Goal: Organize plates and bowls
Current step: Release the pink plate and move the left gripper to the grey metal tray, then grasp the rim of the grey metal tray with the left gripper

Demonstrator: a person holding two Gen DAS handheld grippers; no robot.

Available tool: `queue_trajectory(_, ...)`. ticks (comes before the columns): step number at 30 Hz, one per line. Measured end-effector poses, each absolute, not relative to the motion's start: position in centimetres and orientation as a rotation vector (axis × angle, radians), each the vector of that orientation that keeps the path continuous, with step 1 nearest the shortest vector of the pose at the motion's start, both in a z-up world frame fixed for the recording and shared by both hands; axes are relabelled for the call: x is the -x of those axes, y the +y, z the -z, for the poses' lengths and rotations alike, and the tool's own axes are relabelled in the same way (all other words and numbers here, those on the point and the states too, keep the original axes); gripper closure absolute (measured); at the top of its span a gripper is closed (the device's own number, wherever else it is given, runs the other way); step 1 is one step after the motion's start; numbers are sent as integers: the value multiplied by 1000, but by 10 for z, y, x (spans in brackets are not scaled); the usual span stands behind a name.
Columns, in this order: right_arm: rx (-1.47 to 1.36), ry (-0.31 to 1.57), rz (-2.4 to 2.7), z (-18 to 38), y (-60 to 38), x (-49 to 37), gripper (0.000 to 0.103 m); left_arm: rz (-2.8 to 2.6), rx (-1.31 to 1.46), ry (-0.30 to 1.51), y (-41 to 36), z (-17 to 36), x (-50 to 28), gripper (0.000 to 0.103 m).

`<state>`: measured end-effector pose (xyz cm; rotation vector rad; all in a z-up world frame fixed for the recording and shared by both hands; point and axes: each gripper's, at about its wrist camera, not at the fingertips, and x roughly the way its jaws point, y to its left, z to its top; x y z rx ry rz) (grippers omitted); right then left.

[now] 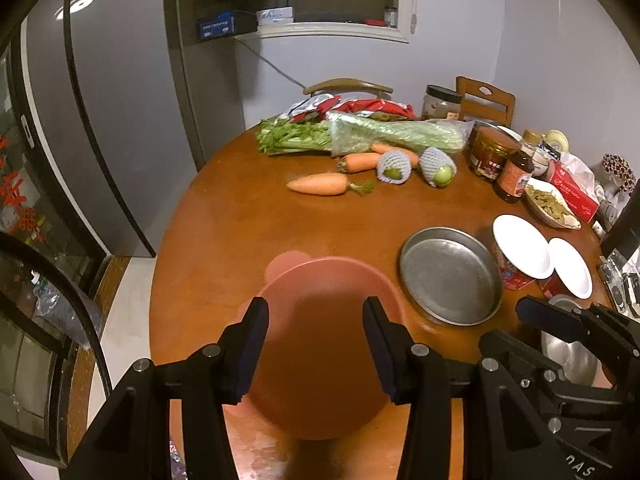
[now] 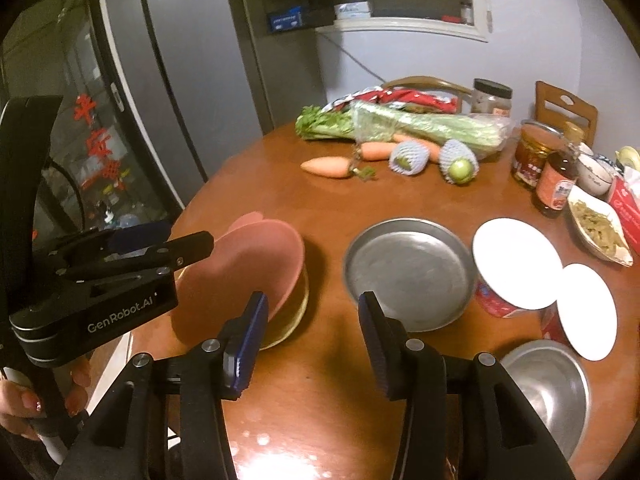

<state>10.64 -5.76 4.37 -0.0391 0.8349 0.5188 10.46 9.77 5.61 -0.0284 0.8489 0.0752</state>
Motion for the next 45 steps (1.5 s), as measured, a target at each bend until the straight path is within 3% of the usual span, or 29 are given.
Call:
queue_trajectory(21,-80,871,-386,-37,-145,-141,53,14,-39,891,31,-48,-159,53)
queue_trajectory(34,-125,999,-357,-1,-147,-176,53,36,-81,981,17,-11,-210,44)
queue_trajectory(45,-95,1076,-325,18,-137,-190,53,39,-92,1032,13,12,-235,43)
